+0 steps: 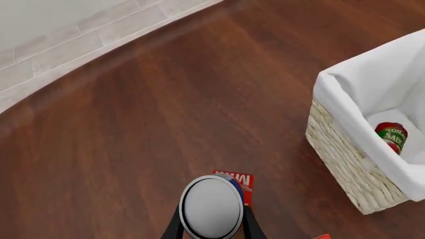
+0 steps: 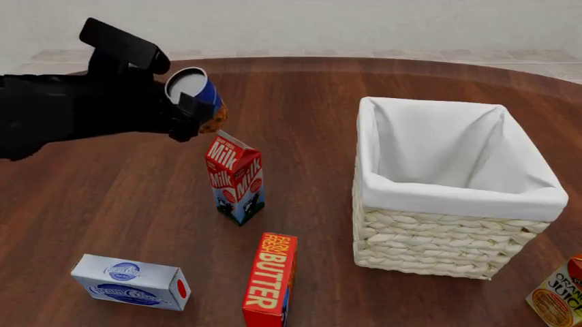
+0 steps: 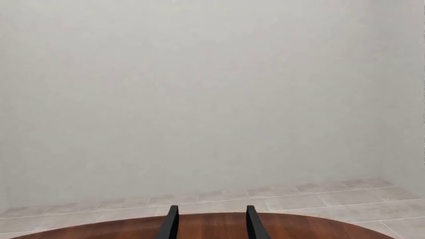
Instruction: Pick up the alphabet soup and the tomato sauce, and put them in the basket.
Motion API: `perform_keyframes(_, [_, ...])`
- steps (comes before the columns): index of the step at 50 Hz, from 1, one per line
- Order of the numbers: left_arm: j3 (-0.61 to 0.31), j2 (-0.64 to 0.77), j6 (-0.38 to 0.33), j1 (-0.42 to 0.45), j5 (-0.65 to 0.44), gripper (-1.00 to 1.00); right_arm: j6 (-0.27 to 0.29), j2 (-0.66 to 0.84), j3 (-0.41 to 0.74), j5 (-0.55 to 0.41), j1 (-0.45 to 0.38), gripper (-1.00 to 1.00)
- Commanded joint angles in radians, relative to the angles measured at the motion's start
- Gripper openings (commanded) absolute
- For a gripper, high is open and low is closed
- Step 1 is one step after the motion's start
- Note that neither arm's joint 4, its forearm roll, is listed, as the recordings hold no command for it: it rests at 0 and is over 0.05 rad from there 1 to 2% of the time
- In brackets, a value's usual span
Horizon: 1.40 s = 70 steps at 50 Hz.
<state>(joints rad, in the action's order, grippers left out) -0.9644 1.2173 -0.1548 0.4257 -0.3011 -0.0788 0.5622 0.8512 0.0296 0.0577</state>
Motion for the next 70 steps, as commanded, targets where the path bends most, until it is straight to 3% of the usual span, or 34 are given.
perform_keyframes(1, [-0.035, 0.026, -0.013, 0.034, 0.011, -1.00, 0.000, -0.001, 0.003, -0.001, 0.000, 1.00])
perform_keyframes(70, [-0.190, 0.202, -0.004, 0.200, 0.038, -1.00, 0.010, 0.002, -0.008, 0.001, 0.001, 1.00])
